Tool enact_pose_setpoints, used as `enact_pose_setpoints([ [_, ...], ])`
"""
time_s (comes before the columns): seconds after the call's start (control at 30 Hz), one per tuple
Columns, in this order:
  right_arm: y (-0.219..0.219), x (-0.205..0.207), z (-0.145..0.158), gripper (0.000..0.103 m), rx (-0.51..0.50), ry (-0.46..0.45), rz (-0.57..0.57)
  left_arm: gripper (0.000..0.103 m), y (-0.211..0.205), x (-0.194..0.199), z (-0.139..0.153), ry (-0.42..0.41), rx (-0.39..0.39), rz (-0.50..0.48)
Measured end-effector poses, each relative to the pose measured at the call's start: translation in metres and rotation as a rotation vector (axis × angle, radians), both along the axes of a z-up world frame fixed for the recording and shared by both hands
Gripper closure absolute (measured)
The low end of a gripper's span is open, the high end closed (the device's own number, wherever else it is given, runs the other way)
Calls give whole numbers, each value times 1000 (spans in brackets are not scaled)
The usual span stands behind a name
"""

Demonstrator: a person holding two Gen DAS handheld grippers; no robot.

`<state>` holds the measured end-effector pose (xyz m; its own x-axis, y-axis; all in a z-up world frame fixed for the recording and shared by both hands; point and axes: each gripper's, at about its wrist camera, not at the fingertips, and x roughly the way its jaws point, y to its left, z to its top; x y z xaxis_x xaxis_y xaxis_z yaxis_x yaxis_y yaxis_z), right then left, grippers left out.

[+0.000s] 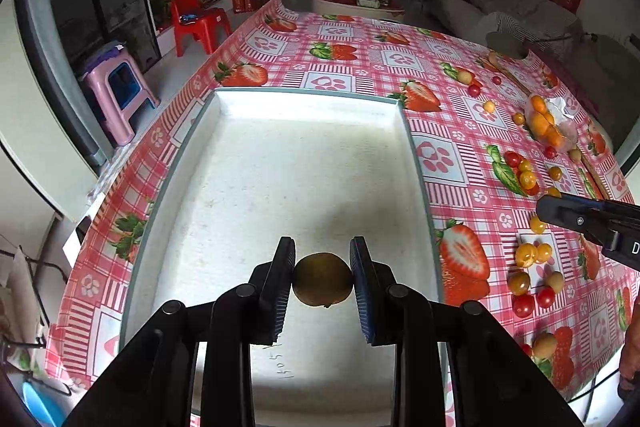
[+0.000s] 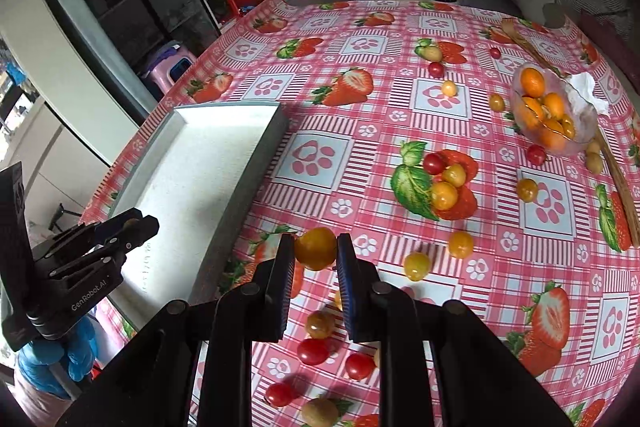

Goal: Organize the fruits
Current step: 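Carry both fruits over the white tray and open both tools to drop them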

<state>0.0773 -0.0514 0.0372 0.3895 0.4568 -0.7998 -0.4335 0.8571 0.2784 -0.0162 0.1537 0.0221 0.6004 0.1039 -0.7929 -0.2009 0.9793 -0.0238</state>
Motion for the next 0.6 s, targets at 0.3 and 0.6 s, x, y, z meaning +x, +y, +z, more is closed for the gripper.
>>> enact_pose_setpoints([
  [0.3, 109, -4, -15, 80, -32, 50, 169, 73, 52, -14, -32, 68, 9, 124],
  [0.6, 164, 1, -55, 79, -144, 125, 229, 73, 49, -14, -43, 101, 52, 109],
])
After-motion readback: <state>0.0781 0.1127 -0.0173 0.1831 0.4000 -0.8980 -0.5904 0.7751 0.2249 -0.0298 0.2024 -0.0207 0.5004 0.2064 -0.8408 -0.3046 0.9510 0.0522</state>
